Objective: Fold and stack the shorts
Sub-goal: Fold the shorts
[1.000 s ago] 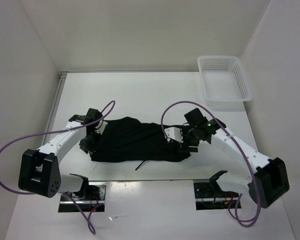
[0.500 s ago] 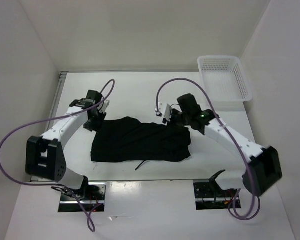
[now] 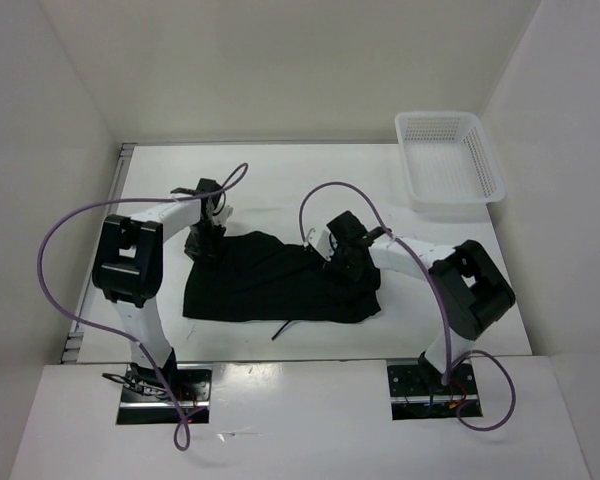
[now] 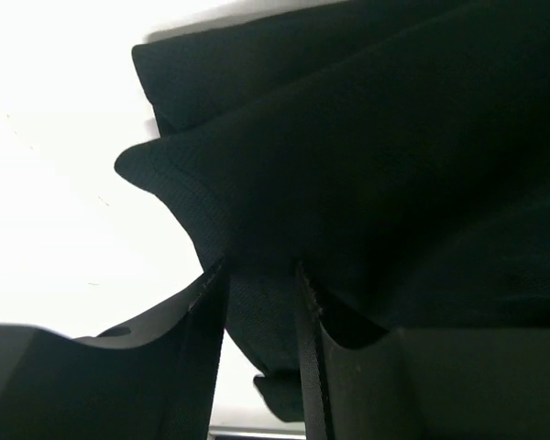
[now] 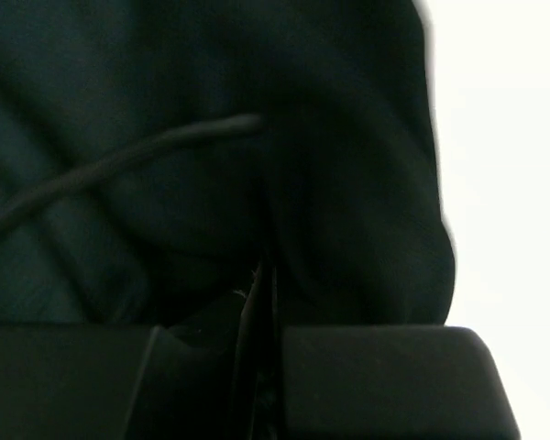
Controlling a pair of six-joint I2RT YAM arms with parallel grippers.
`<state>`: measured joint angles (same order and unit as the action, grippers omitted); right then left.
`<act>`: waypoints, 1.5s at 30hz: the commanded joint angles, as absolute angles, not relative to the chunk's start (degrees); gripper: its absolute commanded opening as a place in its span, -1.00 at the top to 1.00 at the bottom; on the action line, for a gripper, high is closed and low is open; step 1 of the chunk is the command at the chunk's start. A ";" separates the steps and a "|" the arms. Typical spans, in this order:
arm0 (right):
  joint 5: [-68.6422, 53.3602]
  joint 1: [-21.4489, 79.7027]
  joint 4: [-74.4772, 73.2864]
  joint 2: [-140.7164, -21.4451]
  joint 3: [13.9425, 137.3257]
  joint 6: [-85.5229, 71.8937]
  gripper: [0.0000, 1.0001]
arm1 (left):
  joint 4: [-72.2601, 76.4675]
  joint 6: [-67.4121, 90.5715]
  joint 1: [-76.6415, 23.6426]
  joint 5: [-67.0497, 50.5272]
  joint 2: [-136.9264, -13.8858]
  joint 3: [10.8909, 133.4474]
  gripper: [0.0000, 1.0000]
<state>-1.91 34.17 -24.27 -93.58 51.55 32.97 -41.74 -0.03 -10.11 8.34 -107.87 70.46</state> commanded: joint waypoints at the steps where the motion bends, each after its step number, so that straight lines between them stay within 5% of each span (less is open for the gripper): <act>1: 5.88 34.54 -18.83 -99.64 55.79 31.46 0.80 | -33.66 0.00 -7.92 7.65 -116.53 72.24 0.17; 12: 18.37 28.83 -12.92 -123.48 90.22 26.37 0.99 | -38.41 0.00 2.55 4.22 -132.71 101.94 0.15; 19: 12.49 28.31 -18.36 -120.77 103.00 11.63 0.46 | -39.11 0.00 2.55 1.49 -127.37 105.21 -0.13; 22: 8.19 26.29 -20.64 -116.29 104.15 3.10 0.15 | -38.58 0.00 2.55 0.88 -121.04 101.17 -0.25; 33: -8.15 15.74 -22.85 -112.22 90.53 -4.58 -0.17 | -45.79 0.00 3.08 -3.41 -108.11 79.30 -0.24; 39: -19.14 15.73 -24.52 -114.61 91.14 0.70 -0.11 | -45.18 0.00 3.69 -6.24 -107.49 76.55 -0.24; 45: -17.31 15.73 -24.52 -114.61 89.22 1.23 -0.11 | -45.79 0.00 4.22 -7.29 -110.04 78.74 -0.22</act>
<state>-15.66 15.51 -24.45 -115.66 90.59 0.16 -45.41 0.21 3.88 -5.21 -108.71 76.66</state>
